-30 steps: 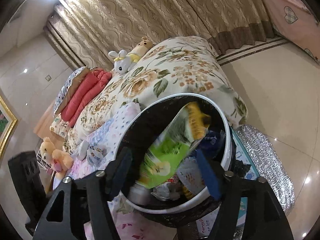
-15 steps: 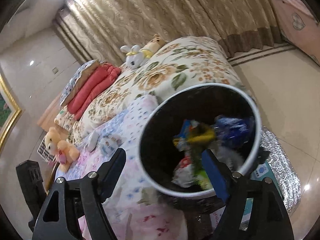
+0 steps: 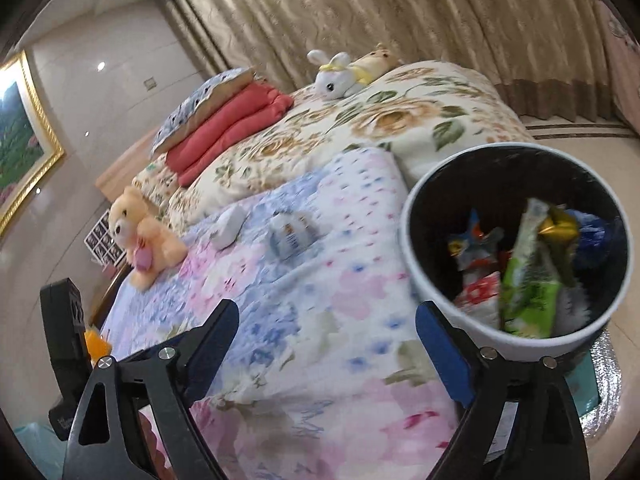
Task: Collect trash
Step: 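Move both tools back over the bed toward the foam block and crumpled paper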
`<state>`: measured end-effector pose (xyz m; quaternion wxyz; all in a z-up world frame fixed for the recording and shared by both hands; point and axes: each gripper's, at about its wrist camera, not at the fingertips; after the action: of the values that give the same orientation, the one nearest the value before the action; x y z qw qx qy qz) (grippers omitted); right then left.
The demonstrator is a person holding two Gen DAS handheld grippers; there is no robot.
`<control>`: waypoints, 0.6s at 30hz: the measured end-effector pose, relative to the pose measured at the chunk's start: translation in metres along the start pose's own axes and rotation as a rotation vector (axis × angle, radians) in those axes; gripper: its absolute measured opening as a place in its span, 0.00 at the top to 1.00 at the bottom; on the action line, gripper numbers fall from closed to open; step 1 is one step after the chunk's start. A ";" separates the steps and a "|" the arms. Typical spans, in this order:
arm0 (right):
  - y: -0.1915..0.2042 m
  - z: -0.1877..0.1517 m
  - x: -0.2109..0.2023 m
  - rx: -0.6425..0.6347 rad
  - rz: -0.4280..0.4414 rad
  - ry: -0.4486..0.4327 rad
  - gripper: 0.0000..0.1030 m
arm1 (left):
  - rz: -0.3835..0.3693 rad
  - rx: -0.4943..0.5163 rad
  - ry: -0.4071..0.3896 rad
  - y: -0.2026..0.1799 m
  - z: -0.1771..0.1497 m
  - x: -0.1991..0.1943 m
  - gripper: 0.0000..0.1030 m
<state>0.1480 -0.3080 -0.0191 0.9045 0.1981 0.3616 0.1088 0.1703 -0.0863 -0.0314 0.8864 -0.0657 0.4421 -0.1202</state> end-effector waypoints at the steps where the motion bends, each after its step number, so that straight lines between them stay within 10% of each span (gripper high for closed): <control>1: 0.004 -0.001 0.003 -0.006 0.001 0.007 0.11 | 0.007 -0.010 -0.002 0.006 0.001 -0.001 0.41; 18: 0.040 0.004 0.060 -0.065 0.007 0.090 0.10 | 0.076 -0.082 -0.016 0.057 0.022 0.006 0.39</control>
<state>0.1917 -0.2528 -0.0362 0.8928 0.1647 0.3977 0.1325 0.2001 -0.0325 -0.0352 0.8904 -0.0861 0.4419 -0.0677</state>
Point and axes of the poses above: each gripper's, at about its wrist camera, not at the fingertips, and x roughly the way its jaws point, y to its left, z to its top, and after that the axes turned 3 degrees about y, right-handed
